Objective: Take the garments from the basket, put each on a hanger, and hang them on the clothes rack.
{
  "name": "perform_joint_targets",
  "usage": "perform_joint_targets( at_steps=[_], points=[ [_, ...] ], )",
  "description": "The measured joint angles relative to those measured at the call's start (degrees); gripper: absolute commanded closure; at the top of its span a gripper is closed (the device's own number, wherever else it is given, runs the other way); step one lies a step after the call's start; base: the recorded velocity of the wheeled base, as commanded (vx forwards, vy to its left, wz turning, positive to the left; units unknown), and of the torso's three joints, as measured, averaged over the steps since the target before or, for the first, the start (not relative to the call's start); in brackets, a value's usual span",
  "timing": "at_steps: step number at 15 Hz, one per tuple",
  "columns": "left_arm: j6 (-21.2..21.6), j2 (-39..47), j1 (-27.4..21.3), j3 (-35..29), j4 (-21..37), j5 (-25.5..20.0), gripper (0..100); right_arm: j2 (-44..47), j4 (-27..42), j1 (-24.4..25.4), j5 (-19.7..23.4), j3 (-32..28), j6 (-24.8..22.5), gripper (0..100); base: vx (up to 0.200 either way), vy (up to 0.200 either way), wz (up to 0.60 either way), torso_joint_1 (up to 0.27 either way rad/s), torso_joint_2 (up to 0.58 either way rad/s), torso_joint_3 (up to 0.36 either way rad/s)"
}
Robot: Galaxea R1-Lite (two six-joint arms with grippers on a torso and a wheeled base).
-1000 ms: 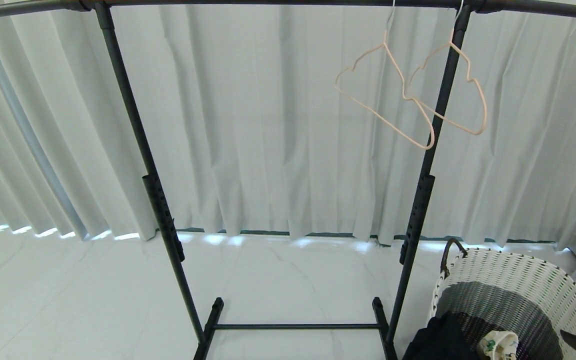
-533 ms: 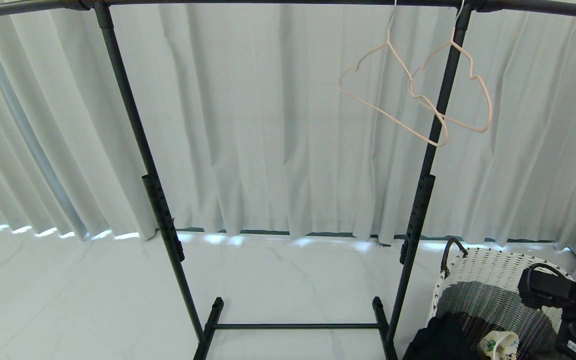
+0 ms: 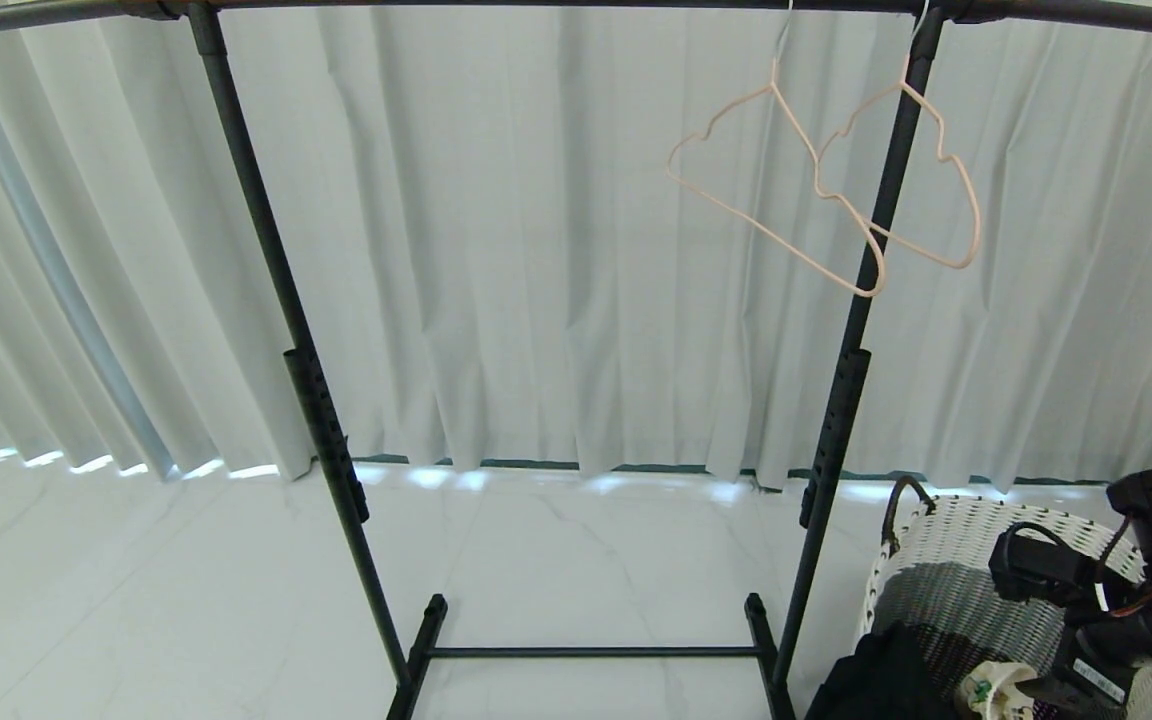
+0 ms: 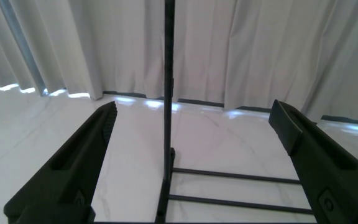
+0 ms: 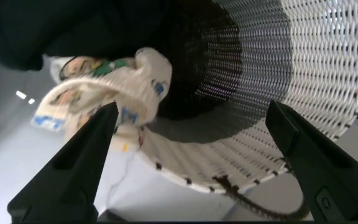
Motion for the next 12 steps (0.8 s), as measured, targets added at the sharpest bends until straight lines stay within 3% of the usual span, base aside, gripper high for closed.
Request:
perform_joint_targets(
  at_steps=[3, 12],
  points=[
    [0.00, 0.00, 0.00, 0.00, 0.00, 0.00, 0, 3.69, -3.05, 0.05, -0.09, -1.08, 0.99, 0, 0.000, 0.000, 0.00, 0.000, 0.00, 0.000],
    [0.02, 0.00, 0.00, 0.00, 0.00, -0.02, 0, 8.70, -3.83, -0.22, -1.43, -2.57, 0.77, 0, 0.000, 0.000, 0.00, 0.000, 0.00, 0.000]
  ],
)
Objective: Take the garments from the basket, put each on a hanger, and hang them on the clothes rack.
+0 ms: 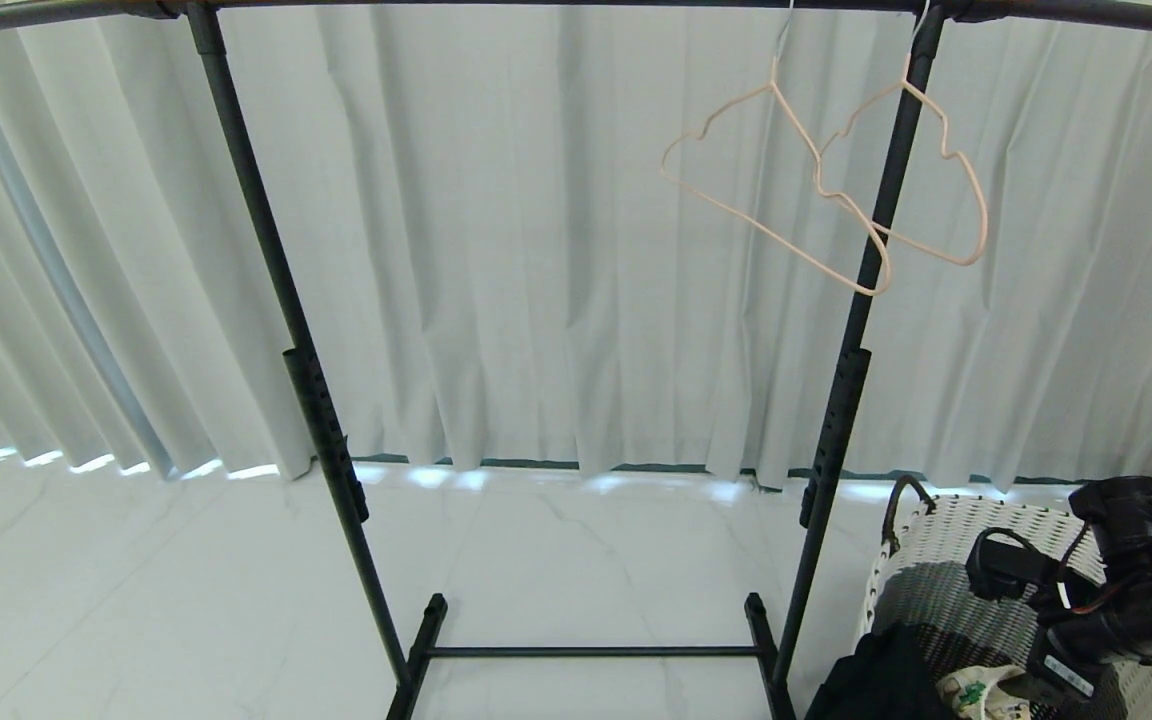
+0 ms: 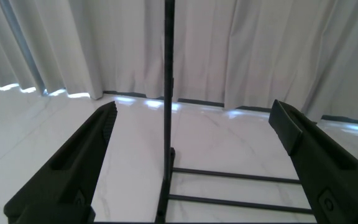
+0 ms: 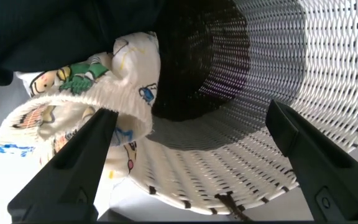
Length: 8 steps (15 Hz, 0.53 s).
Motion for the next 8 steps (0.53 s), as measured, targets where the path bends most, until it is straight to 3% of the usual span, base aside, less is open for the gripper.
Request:
perform_joint_targets(
  at_steps=[5, 8],
  points=[
    [0.00, 0.00, 0.00, 0.00, 0.00, 0.00, 0, 0.35, -1.56, -0.02, 0.04, 0.33, -2.49, 0, 0.000, 0.000, 0.00, 0.000, 0.00, 0.000],
    [0.00, 0.00, 0.00, 0.00, 0.00, -0.02, 0, 2.78, -13.45, -0.15, 0.01, 2.51, -2.50, 0, 0.000, 0.000, 0.00, 0.000, 0.00, 0.000]
  ],
)
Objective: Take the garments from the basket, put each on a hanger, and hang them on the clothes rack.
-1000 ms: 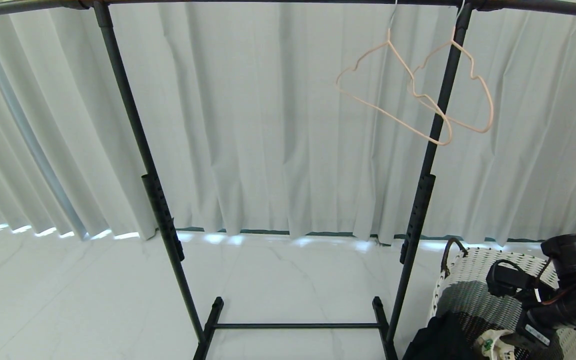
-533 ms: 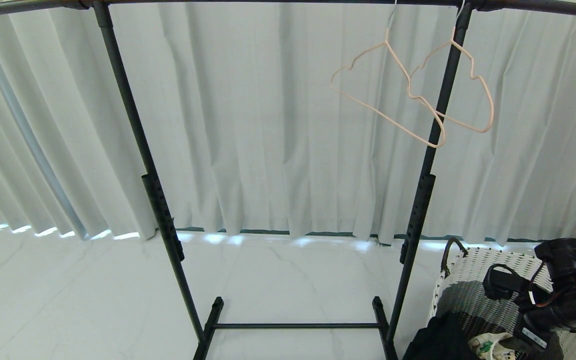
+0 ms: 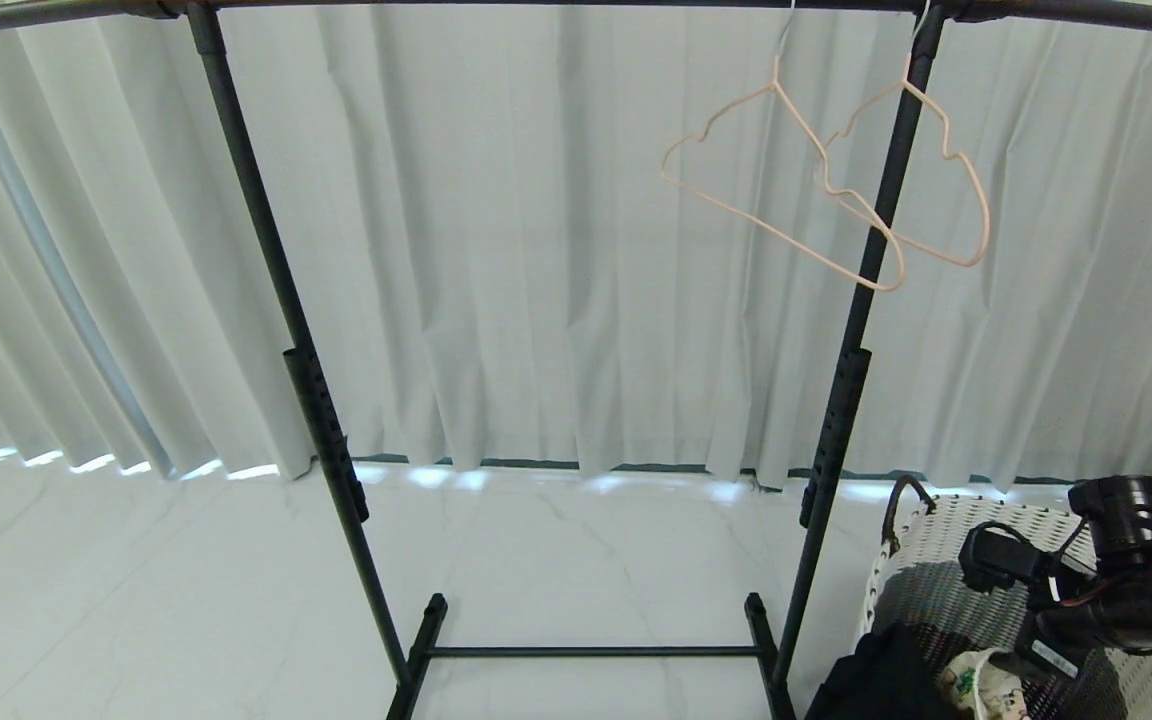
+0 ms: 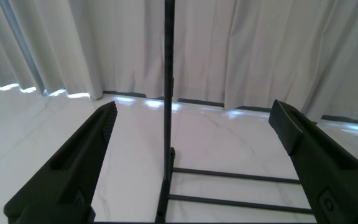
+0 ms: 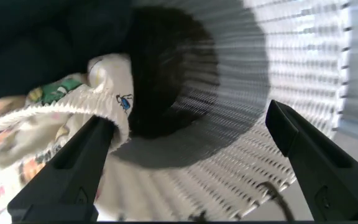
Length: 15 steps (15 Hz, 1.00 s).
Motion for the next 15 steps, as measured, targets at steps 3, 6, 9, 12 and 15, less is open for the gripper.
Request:
perform_joint_targets(
  at_steps=[3, 6, 9, 12, 15],
  points=[
    [0.00, 0.00, 0.05, 0.00, 0.00, 0.00, 0, 2.38, -6.00, -0.13, 0.13, 3.89, -0.10, 0, 0.000, 0.000, 0.00, 0.000, 0.00, 0.000],
    [0.00, 0.00, 0.00, 0.00, 0.00, 0.00, 0, 3.18, -6.07, -0.10, 0.16, 4.80, -0.07, 0, 0.000, 0.000, 0.00, 0.000, 0.00, 0.000],
    [0.00, 0.00, 0.00, 0.00, 0.00, 0.00, 0, 3.58, -6.07, -0.24, 0.13, 4.88, 0.09, 0, 0.000, 0.000, 0.00, 0.000, 0.00, 0.000],
    [0.00, 0.00, 0.05, 0.00, 0.00, 0.00, 0, 4.19, -6.44, -0.32, 0.18, 4.69, 0.34, 100, 0.000, 0.000, 0.00, 0.000, 0.00, 0.000],
    [-0.02, 0.00, 0.00, 0.00, 0.00, 0.00, 0, 4.50, -7.01, -0.32, 0.13, 4.68, 2.00, 100, 0.000, 0.000, 0.00, 0.000, 0.00, 0.000]
  ],
)
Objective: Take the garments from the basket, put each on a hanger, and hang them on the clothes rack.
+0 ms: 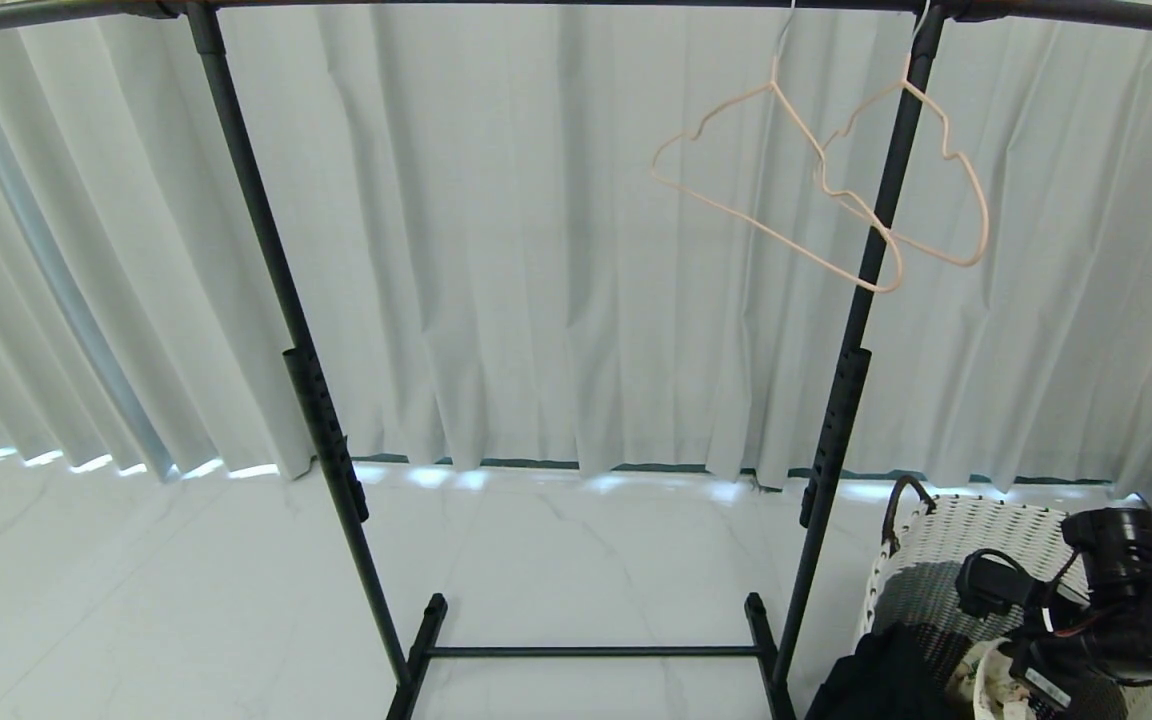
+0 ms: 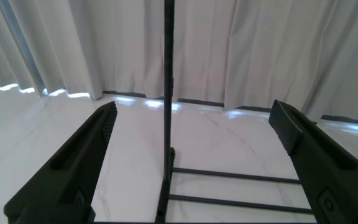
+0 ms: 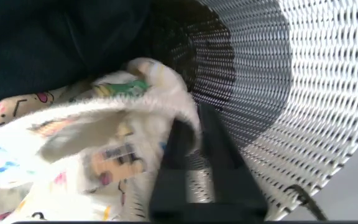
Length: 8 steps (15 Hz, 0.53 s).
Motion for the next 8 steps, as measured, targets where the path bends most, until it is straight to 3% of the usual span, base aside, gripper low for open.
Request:
perform_joint_targets(
  at_steps=[4, 6, 8],
  points=[
    [0.02, 0.00, 0.00, 0.00, 0.00, 0.00, 0, -4.00, 1.67, -0.17, 0.02, 0.45, 2.69, 100, 0.000, 0.000, 0.00, 0.000, 0.00, 0.000],
    [0.02, 0.00, 0.02, 0.00, 0.00, 0.00, 0, -9.57, 9.12, -0.17, 0.27, 0.04, 4.30, 100, 0.000, 0.000, 0.00, 0.000, 0.00, 0.000],
    [0.02, 0.00, 0.02, 0.00, 0.00, 0.00, 0, -18.12, 21.87, -0.01, 0.95, -2.61, 6.79, 100, 0.000, 0.000, 0.00, 0.000, 0.00, 0.000]
  ],
)
